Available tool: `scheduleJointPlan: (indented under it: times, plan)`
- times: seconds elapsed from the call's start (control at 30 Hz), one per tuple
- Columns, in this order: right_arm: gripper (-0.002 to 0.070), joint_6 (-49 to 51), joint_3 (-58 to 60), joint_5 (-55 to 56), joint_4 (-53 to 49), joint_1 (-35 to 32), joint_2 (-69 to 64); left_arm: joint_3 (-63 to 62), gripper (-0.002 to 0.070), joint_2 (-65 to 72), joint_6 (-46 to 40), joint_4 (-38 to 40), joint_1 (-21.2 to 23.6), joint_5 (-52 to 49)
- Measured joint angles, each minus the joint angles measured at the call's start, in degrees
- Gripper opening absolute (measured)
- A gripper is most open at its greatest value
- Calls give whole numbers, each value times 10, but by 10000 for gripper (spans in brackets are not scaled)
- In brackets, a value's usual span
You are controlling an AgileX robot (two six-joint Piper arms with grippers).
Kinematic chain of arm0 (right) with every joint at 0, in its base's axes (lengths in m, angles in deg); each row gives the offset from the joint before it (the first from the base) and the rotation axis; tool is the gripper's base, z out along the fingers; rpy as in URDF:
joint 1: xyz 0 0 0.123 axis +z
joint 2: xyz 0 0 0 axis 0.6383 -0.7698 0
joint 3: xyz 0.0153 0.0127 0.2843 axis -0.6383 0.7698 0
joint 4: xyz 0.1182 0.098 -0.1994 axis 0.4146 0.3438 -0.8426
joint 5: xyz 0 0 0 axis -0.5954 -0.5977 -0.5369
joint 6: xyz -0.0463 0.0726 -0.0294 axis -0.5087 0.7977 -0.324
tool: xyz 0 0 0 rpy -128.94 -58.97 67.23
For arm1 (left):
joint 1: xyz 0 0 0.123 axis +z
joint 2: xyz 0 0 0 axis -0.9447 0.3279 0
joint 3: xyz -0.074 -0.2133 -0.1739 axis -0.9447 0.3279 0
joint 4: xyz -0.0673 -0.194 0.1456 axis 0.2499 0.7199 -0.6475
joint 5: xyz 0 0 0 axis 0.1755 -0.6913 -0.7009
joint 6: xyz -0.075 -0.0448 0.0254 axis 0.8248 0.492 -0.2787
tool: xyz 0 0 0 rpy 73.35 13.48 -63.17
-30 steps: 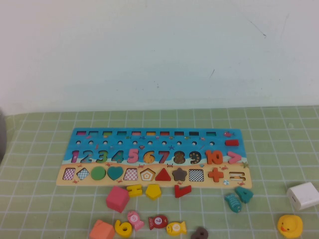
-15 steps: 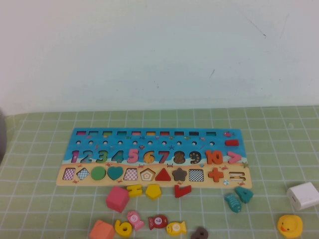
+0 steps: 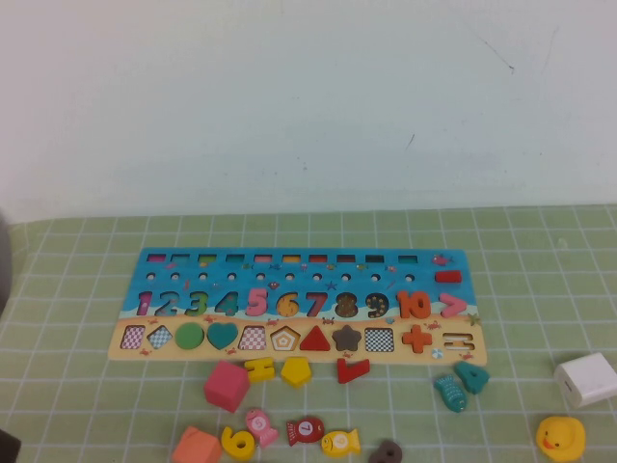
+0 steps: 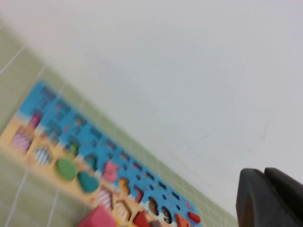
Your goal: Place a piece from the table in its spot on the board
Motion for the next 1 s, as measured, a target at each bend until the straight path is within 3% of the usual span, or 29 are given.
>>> scheduleJointPlan:
  times: [0.1,0.2,0.37,0.53,0.8,0.9,1.0]
  plan:
    - [1,0,0,0,0,0,0,-58,-1,2,-96,0,0,-44]
    - [1,0,0,0,0,0,0,-127,-1,45,-140,-52,0,-121]
    - [1,0,0,-1,0,0,0,-235,-1,189,-160,-174,0,-299]
    - [1,0,0,-1,0,0,0,-371,-1,363,-255,-197,0,-432]
    - [1,0,0,-1,0,0,0,-452,-1,539,-278,-292,-12,-456]
    - [1,0,0,-1,0,0,0,-457,-1,583,-269,-318,-52,-448]
    - [1,0,0,-1,0,0,0,-457,-1,621,-234,-350,-121,-428]
